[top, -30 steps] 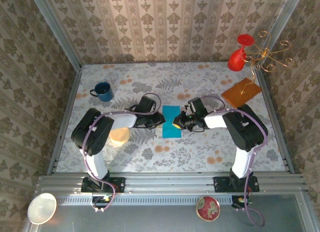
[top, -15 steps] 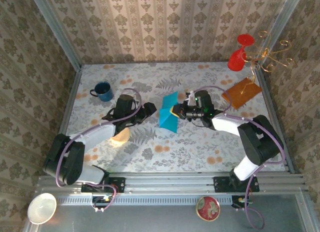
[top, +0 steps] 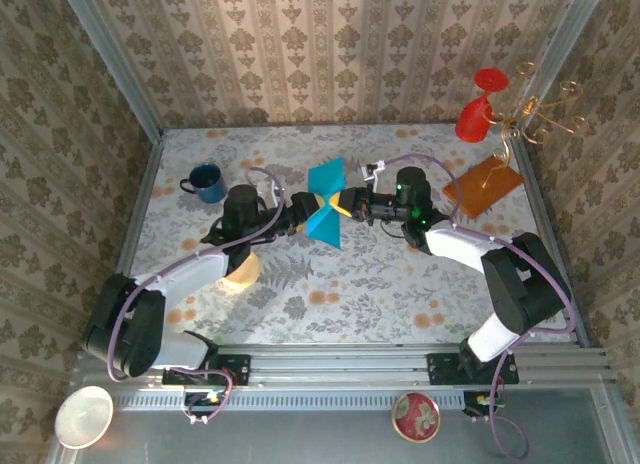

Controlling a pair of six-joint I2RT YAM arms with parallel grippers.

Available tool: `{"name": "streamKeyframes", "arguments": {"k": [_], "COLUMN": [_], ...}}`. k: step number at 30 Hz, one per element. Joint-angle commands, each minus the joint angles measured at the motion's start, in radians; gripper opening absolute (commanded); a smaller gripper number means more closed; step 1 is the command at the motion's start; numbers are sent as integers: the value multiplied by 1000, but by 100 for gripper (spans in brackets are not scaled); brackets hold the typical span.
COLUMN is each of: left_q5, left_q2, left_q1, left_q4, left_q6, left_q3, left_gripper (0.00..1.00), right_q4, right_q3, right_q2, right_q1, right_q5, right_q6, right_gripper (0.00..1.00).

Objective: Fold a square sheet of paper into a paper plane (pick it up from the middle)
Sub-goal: Turn over the paper at the center of the table.

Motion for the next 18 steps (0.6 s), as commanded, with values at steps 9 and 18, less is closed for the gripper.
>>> {"name": "streamKeyframes", "arguments": {"k": [9,18], "left_q5": [44,25], "left_q2": [-11,-23], "left_q1": [10,21], "left_q4": [67,68], "left_q6": [-11,-7], "left_q3": [11,8], "left_gripper": [44,18], "right_q4": [25,-79], "right_q3": [4,0], "right_q2": [-15,-44], "right_q1": [-17,-25], "right_q5": [-34,-19], "right_q6": [12,-44], "right_gripper": [12,24]}}
